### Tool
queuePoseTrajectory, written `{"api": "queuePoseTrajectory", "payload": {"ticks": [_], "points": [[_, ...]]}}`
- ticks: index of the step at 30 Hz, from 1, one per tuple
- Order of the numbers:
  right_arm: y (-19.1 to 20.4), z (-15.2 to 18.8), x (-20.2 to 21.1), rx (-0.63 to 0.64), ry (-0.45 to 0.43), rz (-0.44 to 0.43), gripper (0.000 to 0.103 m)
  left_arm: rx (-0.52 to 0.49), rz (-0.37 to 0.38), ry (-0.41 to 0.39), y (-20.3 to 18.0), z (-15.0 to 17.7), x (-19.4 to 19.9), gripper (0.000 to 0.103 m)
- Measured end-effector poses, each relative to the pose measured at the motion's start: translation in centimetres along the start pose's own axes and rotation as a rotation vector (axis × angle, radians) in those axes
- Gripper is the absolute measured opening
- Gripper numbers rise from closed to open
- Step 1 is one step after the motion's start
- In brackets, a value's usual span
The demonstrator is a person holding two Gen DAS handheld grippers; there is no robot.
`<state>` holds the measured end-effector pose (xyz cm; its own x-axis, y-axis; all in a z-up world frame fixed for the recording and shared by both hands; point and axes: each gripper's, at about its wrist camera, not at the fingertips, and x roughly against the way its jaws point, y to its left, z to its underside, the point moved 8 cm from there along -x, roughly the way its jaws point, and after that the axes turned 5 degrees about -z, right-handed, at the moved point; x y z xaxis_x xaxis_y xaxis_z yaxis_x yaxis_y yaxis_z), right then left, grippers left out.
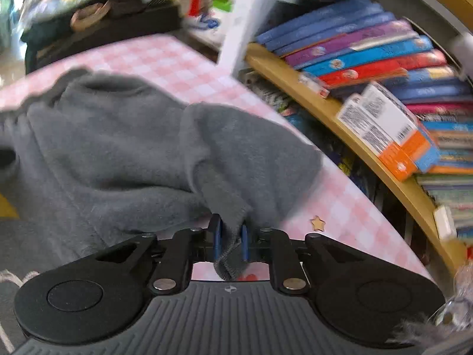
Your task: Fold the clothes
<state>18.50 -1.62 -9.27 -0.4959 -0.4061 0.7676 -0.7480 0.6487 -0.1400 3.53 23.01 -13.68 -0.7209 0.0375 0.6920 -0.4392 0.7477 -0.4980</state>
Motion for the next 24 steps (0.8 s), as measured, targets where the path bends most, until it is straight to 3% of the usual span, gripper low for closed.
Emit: {"api": "queuePoseTrajectory", "payload": {"ticks": [6,9,12,19,24], "points": [[-6.8,-1.9,8.7,-0.173,-0.222,0.128,0.009,0.019,0.003,0.006,0.2,-0.1,0.0,0.015],[-10.6,-2.3,13.0,-0.289,-0.294,0.163,0.009,0.015,-0.002,0.007,0.1,-0.1,0.0,0.015],[-13.7,-1.5,15.7,-0.44,-0.322,0.145,0.009,0.013,-0.002,0.008,0.1,0.0,0.0,0.015],[-19.0,4.8,17.3,-0.985,-0.348,-0.011,0.009,0.01,-0.002,0.011,0.1,-0.1,0.0,0.015],[-21.2,12.8,16.6,-1.334,-0.362,0.039,0.009,0.004,-0.003,0.017,0.1,-0.2,0.0,0.015]]}}
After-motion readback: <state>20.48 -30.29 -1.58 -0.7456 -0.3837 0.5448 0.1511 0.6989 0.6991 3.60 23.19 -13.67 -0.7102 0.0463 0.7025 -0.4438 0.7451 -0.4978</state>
